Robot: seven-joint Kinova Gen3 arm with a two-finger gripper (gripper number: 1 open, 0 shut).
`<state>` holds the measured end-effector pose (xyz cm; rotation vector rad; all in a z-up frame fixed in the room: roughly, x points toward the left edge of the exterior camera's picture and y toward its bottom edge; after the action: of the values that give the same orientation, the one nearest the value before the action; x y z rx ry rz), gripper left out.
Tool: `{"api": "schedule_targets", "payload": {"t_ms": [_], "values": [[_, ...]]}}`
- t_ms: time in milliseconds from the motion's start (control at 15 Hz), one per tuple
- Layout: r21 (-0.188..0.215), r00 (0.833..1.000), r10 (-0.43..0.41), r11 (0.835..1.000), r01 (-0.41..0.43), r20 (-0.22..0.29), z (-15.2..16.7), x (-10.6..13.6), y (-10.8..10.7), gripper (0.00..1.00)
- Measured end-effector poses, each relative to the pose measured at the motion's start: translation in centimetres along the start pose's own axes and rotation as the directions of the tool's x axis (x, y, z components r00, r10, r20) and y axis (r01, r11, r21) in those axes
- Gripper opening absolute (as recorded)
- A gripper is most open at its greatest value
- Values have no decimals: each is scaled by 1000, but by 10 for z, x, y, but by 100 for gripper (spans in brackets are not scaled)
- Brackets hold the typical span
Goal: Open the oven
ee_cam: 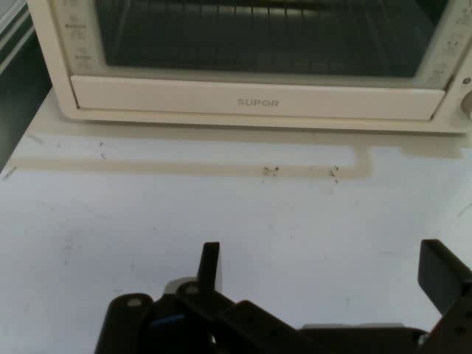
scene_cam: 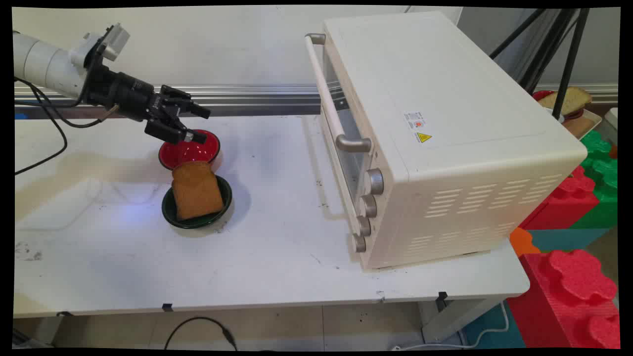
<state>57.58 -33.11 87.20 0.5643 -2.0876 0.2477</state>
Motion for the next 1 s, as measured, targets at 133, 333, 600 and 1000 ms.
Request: {"api": "schedule_targets", "payload": {"t_ms": [133, 333, 600, 1000], "values": [[-2, 1000, 1, 1000, -1, -6, -1, 2, 1, 100], [-6, 1000, 2, 1000, -2, -16, -2, 6, 2, 100], [-12, 999, 5, 1000, -6, -40, -2, 17, 3, 100], [-24, 994, 11, 1000, -13, -111, 5, 48, 6, 100]]}}
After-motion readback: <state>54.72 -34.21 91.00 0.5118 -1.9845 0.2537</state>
